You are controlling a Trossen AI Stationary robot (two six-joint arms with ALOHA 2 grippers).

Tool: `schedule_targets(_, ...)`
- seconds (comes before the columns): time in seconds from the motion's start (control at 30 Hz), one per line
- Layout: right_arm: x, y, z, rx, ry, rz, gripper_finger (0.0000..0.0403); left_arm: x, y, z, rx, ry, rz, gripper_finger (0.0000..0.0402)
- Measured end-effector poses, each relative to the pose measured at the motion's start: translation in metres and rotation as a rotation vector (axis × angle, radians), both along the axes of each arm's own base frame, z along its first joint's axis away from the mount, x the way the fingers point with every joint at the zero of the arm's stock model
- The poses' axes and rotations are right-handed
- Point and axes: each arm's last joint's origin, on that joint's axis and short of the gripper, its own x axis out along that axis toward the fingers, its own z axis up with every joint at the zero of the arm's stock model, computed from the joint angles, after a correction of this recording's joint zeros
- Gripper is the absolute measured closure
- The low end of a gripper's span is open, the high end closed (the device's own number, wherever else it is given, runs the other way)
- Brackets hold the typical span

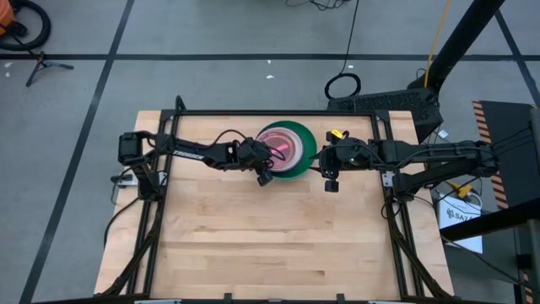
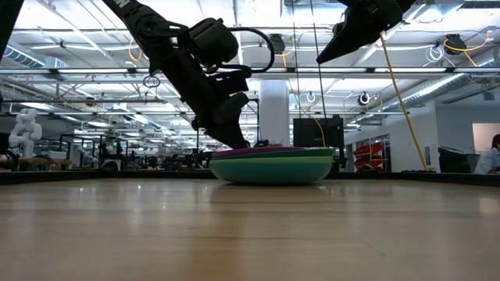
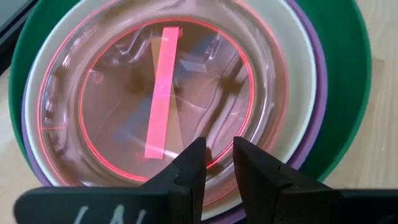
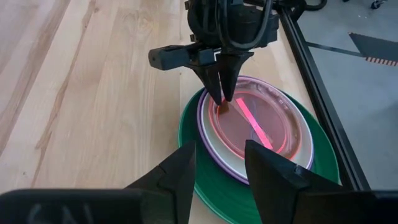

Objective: Stack plastic plates
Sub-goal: Stack the pink plate on top of the green plate, then return to Home Position

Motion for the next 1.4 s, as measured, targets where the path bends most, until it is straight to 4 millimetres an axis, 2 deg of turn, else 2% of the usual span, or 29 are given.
schedule_targets(0.23, 0.0, 0.0, 0.0, -0.016, 0.004, 0.013, 0.0273, -0.002, -0.004, 0.006, 0.022, 0.003, -0.033, 0.0314)
schedule_targets(0.37, -0.003, 0.0, -0.012, -0.066, 0.025, 0.052, 0.0273, -0.007, -0.018, 0.026, 0.084, -0.005, -0.114, 0.0314)
schedule_targets(0.5, -0.012, -0.001, -0.017, -0.112, -0.017, 0.072, 0.0273, -0.022, -0.034, 0.046, 0.175, -0.013, -0.17, 0.0314)
schedule_targets(0.73, -0.039, 0.001, -0.018, -0.121, -0.2, 0.121, 0.0273, -0.076, -0.053, 0.05, 0.194, -0.078, -0.186, 0.0314)
schedule_targets(1.0, -0.069, 0.0, -0.035, -0.103, -0.315, 0.073, 0.0273, -0.133, -0.074, 0.062, 0.235, -0.22, -0.288, 0.0314)
schedule_targets(1.23, -0.086, 0.001, -0.051, -0.065, -0.355, 0.024, 0.0273, -0.178, -0.076, 0.056, 0.255, -0.345, -0.311, 0.0314)
schedule_targets(1.4, -0.097, 0.001, -0.062, -0.062, -0.4, 0.018, 0.0273, -0.203, -0.075, 0.057, 0.264, -0.509, -0.311, 0.0314)
